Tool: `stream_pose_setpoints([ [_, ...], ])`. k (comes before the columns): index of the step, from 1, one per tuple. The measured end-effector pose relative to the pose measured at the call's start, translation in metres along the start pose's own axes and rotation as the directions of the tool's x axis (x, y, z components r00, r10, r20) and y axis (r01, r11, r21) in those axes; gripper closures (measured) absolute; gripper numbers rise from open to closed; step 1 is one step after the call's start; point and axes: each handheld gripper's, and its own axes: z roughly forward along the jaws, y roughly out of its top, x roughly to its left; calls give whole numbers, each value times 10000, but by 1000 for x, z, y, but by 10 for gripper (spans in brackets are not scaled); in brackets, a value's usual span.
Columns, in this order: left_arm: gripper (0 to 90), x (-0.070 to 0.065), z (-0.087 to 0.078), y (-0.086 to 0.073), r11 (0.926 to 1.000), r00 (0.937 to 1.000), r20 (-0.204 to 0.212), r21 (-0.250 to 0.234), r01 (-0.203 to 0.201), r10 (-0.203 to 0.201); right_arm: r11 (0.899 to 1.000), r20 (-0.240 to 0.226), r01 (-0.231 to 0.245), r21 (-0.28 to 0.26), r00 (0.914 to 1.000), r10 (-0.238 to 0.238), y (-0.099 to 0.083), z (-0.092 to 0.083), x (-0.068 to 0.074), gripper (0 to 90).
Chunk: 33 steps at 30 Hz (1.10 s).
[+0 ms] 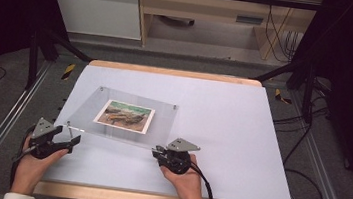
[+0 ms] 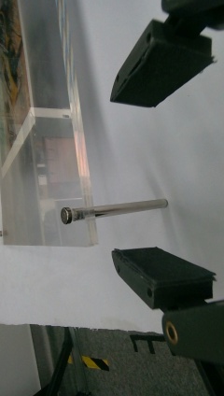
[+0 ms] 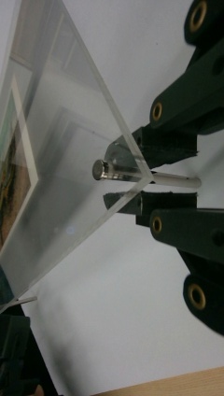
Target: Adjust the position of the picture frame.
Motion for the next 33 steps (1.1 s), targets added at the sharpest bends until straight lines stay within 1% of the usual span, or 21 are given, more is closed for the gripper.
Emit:
stream_pose_setpoints([
  [3, 243, 2, 0, -1, 9999, 9999, -39, -35, 97, -97, 9999, -21, -129, -48, 9999, 129, 0, 0, -1, 839],
  [4, 269, 2, 0, -1, 9999, 9999, -39, -35, 97, -97, 9999, -21, -129, -48, 9999, 129, 0, 0, -1, 839],
  [5, 291, 3, -1, -1, 9998, 9998, -91, -106, 149, -150, 9994, -159, -316, -149, 9994, 314, 1, -1, -2, 848],
  [7, 333, 4, -2, 0, 9997, 9995, -318, -210, -100, 93, 9989, -235, -416, -233, 9989, 411, 2, -2, -2, 849],
  [8, 364, 4, -2, 0, 9997, 9995, -318, -210, -100, 93, 9989, -235, -416, -233, 9989, 411, 2, -2, -2, 849],
  [9, 376, 5, -2, 0, 9995, 9994, -317, -309, -117, 107, 9980, -381, -589, -246, 9976, 580, 2, -2, -3, 849],
  [11, 421, 6, -2, 0, 9993, 9995, -303, -362, -112, 101, 9972, -451, -686, -283, 9967, 673, 3, -3, -4, 849],
  [13, 439, 8, 0, 0, 9989, 9997, -227, -468, -23, 13, 9964, -525, -781, -318, 9957, 764, 3, -3, -5, 848],
  [14, 475, 10, 3, 0, 9984, 9999, -115, -565, 85, -92, 9945, -644, -976, -370, 9934, 951, 5, -4, -7, 848],
  [17, 503, 11, 4, 1, 9971, 9997, -124, -727, 205, -214, 9929, -777, -1126, -391, 9910, 1093, 7, -5, -8, 848],
  [18, 544, 12, 5, 2, 9950, 9994, -16, -941, 339, -342, 9924, -862, -1157, -422, 9900, 1117, 9, -5, -9, 847],
  [21, 607, 13, 8, 4, 9900, 9988, 86, -1321, 495, -488, 9922, -891, -1186, -384, 9894, 1148, 9, -6, -10, 847],
  [22, 634, 13, 8, 4, 9900, 9988, 86, -1321, 495, -488, 9922, -891, -1186, -384, 9894, 1148, 9, -6, -10, 847],
  [23, 634, 13, 9, 5, 9882, 9983, 55, -1413, 588, -586, 9921, -899, -1202, -369, 9891, 1165, 9, -6, -10, 847],
  [24, 648, 13, 12, 5, 9876, 9984, 6, -1460, 569, -574, 9921, -904, -1198, -378, 9891, 1160, 9, -6, -10, 847],
  [25, 679, 12, 15, 5, 9887, 9992, -181, -1463, 316, -346, 9926, -917, -1164, -358, 9894, 1128, 10, -6, -10, 848],
  [26, 691, 12, 15, 5, 9887, 9992, -181, -1463, 316, -346, 9930, -904, -1136, -332, 9898, 1103, 10, -6, -10, 848],
  [29, 758, 14, 16, 7, 9830, 9972, 40, -1676, 748, -752, 9921, -918, -1202, -368, 9889, 1164, 11, -6, -10, 848],
  [30, 779, 14, 16, 7, 9830, 9972, 40, -1676, 748, -752, 9921, -918, -1202, -368, 9889, 1164, 11, -6, -10, 848],
  [31, 779, 16, 17, 7, 9802, 9952, 165, -1722, 974, -960, 9923, -915, -1182, -373, 9892, 1143, 11, -6, -10, 848],
  [33, 836, 17, 17, 7, 9788, 9939, 178, -1731, 1099, -1085, 9930, -747, -1107, -401, 9914, 1075, 10, -6, -8, 845],
])
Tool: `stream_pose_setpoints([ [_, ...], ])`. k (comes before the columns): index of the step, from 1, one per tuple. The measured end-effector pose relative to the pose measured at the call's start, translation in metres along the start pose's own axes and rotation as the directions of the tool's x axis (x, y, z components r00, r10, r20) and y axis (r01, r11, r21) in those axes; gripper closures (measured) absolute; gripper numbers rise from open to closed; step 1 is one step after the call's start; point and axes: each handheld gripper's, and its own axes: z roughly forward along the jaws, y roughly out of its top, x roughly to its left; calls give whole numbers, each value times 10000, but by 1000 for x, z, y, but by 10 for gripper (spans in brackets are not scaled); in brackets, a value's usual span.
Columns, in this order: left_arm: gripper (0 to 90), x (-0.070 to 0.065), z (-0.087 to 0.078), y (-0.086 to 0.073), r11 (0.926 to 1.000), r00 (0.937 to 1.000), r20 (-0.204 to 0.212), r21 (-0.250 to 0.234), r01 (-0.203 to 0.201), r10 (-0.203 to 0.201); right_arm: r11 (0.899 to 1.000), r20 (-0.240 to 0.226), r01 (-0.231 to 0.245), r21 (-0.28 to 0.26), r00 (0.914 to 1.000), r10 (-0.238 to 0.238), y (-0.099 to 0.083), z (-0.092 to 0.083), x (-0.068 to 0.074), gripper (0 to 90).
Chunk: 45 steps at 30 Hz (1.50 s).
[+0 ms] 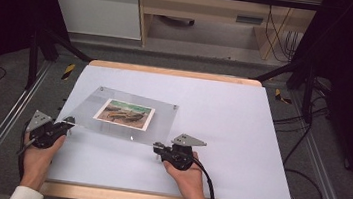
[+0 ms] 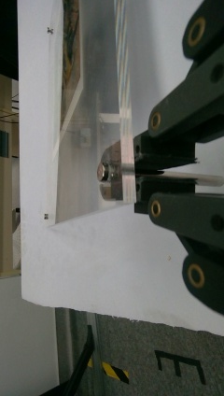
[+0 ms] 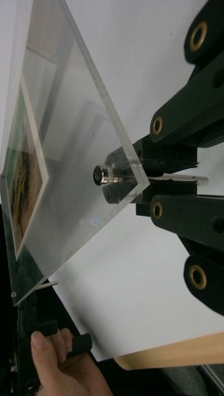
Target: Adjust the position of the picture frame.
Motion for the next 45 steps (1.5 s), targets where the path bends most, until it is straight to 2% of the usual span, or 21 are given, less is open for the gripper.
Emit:
stream_pose_setpoints([
  [1, 836, 1, 0, 1, 9999, 9999, 124, -19, 108, -108, 10000, 0, 0, 0, 10000, 0, 0, 0, 0, 845],
  [4, 839, 0, -2, 5, 9997, 9996, 127, -18, 257, -256, 9990, 410, 226, -383, 9989, -210, 0, 1, 4, 822],
  [13, 839, -3, -5, 9, 9991, 9990, 174, 58, 419, -420, 9960, 627, 148, -876, 9980, -94, 3, 7, 4, 823],
  [17, 839, -4, -5, 9, 9993, 9991, 203, 73, 380, -382, 9957, 768, 101, -926, 9970, -29, 4, 6, 3, 845],
  [20, 834, -3, -4, 10, 9998, 9997, 213, 170, 88, -92, 9963, 748, 129, -854, 9972, -65, 5, 5, 3, 846],
  [23, 814, -2, 0, 11, 9995, 9993, 366, 310, -47, 36, 9971, 729, 78, -759, 9973, -22, 5, 6, 3, 846],
  [24, 803, 0, 4, 11, 9990, 9987, 511, 442, -47, 25, 9975, 708, 137, -693, 9975, -88, 4, 6, 3, 846],
  [27, 796, -2, 11, 12, 9984, 9986, 495, 534, -196, 169, 9980, 726, 125, -624, 9973, -80, 4, 7, 3, 847],
  [29, 816, -1, 11, 13, 9987, 9987, 508, 504, -103, 78, 9980, 714, 148, -607, 9974, -105, 4, 6, 3, 846],
  [30, 832, 1, 10, 13, 9988, 9984, 555, 473, 94, -120, 9978, 734, 156, -640, 9972, -109, 5, 6, 3, 846],
  [34, 836, -1, 8, 15, 9988, 9981, 600, 464, 132, -160, 9977, 888, 238, -628, 9959, -181, 6, 5, 4, 847],
  [37, 838, -3, 5, 18, 9993, 9977, 641, 329, 187, -208, 9969, 1001, 310, -723, 9947, -237, 8, 2, 5, 846],
  [39, 839, -6, 0, 22, 9995, 9966, 780, 154, 266, -277, 9950, 1296, 525, -851, 9907, -412, 15, -4, 6, 837],
  [41, 839, -17, -6, 28, 9994, 9965, 787, 178, 283, -296, 9942, 1541, 636, -869, 9868, -497, 20, -9, 6, 831],
  [43, 839, -20, -8, 29, 9996, 9971, 733, 193, 208, -221, 9932, 1675, 788, -854, 9838, -636, 22, -13, 5, 828],
  [44, 839, -27, -11, 32, 9994, 9971, 699, 188, 299, -311, 9924, 1746, 852, -893, 9823, -686, 26, -19, 3, 826],
  [45, 840, -27, -11, 32, 9994, 9971, 699, 188, 299, -311, 9918, 1797, 872, -937, 9813, -693, 27, -21, 2, 825],
])
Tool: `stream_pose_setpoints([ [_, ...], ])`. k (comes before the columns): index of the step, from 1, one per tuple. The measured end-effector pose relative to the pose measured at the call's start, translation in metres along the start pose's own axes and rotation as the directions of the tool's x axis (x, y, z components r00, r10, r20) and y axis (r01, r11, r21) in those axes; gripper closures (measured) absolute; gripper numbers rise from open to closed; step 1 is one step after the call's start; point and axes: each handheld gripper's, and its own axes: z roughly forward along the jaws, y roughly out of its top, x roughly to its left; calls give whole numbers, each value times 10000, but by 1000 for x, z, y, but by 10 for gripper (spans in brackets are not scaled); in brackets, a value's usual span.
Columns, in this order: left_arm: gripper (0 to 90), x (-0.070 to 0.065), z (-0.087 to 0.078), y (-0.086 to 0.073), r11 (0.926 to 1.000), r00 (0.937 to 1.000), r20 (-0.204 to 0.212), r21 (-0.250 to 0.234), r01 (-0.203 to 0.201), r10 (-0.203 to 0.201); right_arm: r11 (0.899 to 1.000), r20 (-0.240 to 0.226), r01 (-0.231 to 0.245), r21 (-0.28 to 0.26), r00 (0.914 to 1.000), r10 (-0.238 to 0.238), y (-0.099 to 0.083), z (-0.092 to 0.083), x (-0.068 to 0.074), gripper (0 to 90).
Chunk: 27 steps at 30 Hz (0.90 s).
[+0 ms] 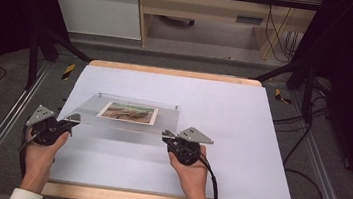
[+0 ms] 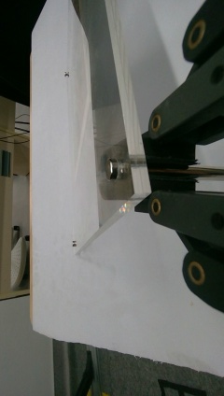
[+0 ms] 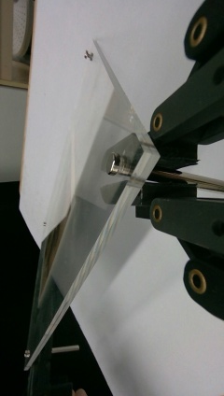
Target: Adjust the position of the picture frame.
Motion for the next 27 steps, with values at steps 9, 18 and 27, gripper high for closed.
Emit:
stream_pose_setpoints([
  [9, 839, -30, -10, 13, 9983, 9994, -314, -556, -154, 137, 9990, 203, 347, -288, 9992, -341, 13, -21, -9, 825],
  [18, 839, -56, -9, 20, 9958, 9993, -320, -890, -216, 188, 9988, 503, 329, -372, 9983, -310, 21, -42, -19, 826],
  [27, 839, -77, -6, 23, 9927, 9990, -339, -1158, -328, 290, 9986, 832, 322, -429, 9961, -285, 23, -61, -29, 826],
])
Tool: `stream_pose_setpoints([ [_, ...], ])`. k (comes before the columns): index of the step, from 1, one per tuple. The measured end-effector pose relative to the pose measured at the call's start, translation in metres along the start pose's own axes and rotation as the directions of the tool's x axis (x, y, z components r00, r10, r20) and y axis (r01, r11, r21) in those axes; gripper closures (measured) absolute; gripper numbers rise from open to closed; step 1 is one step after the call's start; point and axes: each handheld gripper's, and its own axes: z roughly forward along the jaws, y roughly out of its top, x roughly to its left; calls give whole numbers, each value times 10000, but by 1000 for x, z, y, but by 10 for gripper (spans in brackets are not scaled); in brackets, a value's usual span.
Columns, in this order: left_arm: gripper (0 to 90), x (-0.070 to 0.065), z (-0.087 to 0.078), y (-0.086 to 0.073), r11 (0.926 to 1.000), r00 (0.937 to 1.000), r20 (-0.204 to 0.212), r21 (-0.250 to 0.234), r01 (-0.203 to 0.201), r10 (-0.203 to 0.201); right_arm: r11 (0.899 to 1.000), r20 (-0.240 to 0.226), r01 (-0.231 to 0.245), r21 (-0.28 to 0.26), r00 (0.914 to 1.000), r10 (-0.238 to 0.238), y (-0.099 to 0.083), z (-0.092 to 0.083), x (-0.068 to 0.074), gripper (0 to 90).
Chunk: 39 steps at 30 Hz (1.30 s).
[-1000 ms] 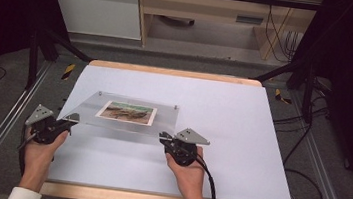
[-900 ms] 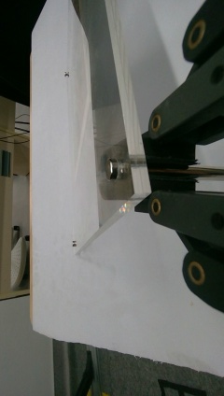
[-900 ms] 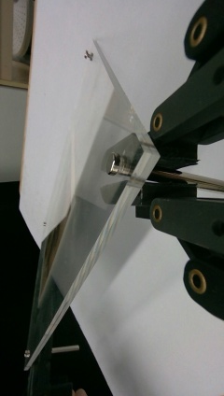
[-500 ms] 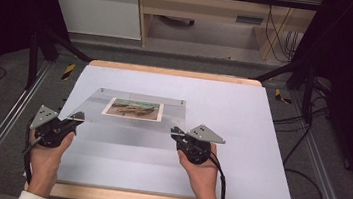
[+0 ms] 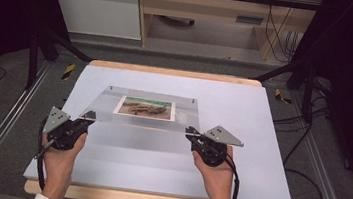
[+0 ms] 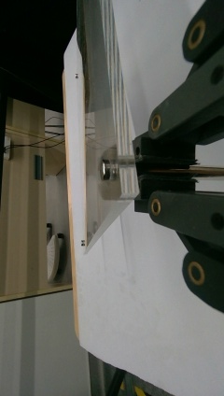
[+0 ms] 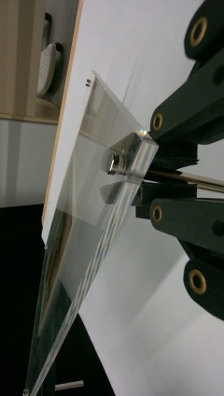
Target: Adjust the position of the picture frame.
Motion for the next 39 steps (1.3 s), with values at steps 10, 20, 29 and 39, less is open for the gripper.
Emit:
stream_pose_setpoints([
  [10, 839, -13, 1, 2, 9997, 10000, 78, -229, -47, 49, 10000, 195, -25, -33, 9998, 26, 0, -8, -8, 827],
  [20, 838, -28, 2, 4, 9987, 9998, 180, -497, -123, 132, 9996, 504, -168, -206, 9986, 178, 1, -20, -17, 830],
  [29, 838, -46, 11, 6, 9976, 9992, 370, -676, -136, 161, 9996, 791, -214, -181, 9966, 228, 2, -32, -31, 830],
  [39, 837, -57, 22, 0, 9976, 9985, 482, -665, -208, 240, 9994, 960, -319, -132, 9948, 330, -5, -38, -44, 829],
])
